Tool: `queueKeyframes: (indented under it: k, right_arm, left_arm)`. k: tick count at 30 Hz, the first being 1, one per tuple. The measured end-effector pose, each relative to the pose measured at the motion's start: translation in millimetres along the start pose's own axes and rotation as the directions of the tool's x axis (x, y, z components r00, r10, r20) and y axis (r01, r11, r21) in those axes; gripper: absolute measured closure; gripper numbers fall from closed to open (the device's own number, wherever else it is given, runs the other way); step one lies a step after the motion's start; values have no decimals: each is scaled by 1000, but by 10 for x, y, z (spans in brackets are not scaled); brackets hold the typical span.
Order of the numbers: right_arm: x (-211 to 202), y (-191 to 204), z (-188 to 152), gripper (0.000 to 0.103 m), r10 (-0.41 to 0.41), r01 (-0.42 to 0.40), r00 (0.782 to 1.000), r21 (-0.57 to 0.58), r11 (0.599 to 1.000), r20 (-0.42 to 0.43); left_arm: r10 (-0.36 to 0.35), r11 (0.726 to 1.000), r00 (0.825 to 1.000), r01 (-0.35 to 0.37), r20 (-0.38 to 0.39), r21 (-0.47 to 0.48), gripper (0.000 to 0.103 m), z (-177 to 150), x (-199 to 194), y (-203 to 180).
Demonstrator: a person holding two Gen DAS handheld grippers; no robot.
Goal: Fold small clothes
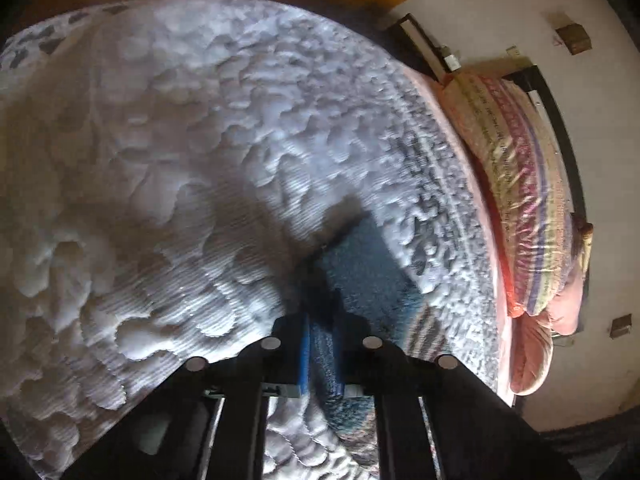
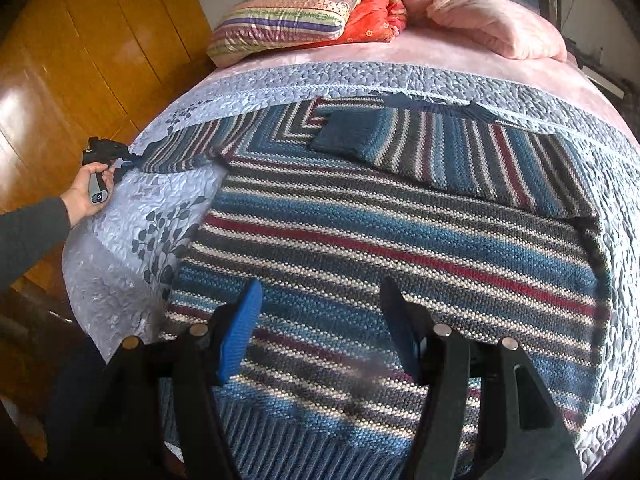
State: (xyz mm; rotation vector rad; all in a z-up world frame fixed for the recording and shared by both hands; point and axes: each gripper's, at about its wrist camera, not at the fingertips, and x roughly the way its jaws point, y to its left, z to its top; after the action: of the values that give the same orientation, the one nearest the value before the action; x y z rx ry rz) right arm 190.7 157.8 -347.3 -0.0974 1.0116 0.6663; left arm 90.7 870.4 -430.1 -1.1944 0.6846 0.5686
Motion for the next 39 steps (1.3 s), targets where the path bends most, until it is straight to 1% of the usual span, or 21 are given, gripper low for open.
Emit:
queueKeyframes:
  k: [2,6,8,12,14,15,17,21,25,27,29,30,33,34,36,37,38,39]
  right_arm:
    - [-45,1,10,42,2,-2,1000,1,1000,8]
    - [-167,-19,37,42,10,-11,1000,16,1000,29]
    - [-238,-39,53,42,19,-20,999,31,999,40]
    - [-360,-90,76,42,39,-43,997,64,997,60]
    - [-433,-136,82,42,48,-54,996,84,995,75]
    - [-456,-153,86,42,50,-58,995,91,994,81]
    - [-522,-203,86,42,53,-63,994,104,993,95]
    - [-602,-321,67,42,53,-68,993,130,989,109]
    - [-631,-508,40,42,57,-78,992,184,980,115]
    - [-619,-599,33,42,59,-82,992,212,974,115]
    - [-599,-684,28,42,61,-86,992,233,969,114]
    - [-584,-719,29,42,64,-89,992,243,966,112]
    - [-509,-838,51,42,72,-97,992,275,956,102]
    - [-486,-864,62,42,75,-100,992,282,954,98]
    - [-388,-940,126,41,92,-112,993,303,946,78]
    - [-347,-959,159,39,102,-119,992,309,943,70]
    - [-278,-983,233,38,123,-135,991,319,938,57]
    - [-214,-1000,312,37,148,-156,988,329,931,49]
  left_arm:
    - [-24,999,1000,24,11,24,95,-7,-107,-123]
    - [-109,992,994,107,27,67,95,-65,-361,-458]
    - [-157,980,987,152,24,132,95,-169,-502,-769]
    - [-253,932,967,249,-17,264,95,-517,-700,-1446]
    - [-282,912,959,280,-39,300,95,-670,-729,-1686]
    - [-299,896,952,301,-57,326,95,-794,-742,-1859]
    - [-321,874,943,332,-90,354,95,-979,-719,-2096]
    - [-337,841,931,365,-143,398,95,-1338,-601,-2474]
    - [-311,811,925,378,-217,448,96,-1816,-316,-2819]
    - [-287,797,924,377,-253,471,96,-2031,-149,-2931]
    - [-249,779,922,372,-296,505,96,-2337,61,-3025]
    - [-234,775,921,370,-311,512,96,-2432,137,-3039]
    - [-156,758,915,353,-373,548,96,-2876,515,-3067]
    - [-134,756,914,345,-384,556,96,-2969,602,-3051]
    - [-59,742,912,313,-407,593,95,-3240,855,-3002]
    - [-35,739,909,303,-415,602,92,-3328,942,-2959]
    - [-15,739,908,291,-418,607,86,-3403,1016,-2909]
    - [-5,745,906,286,-424,603,83,-3445,1070,-2851]
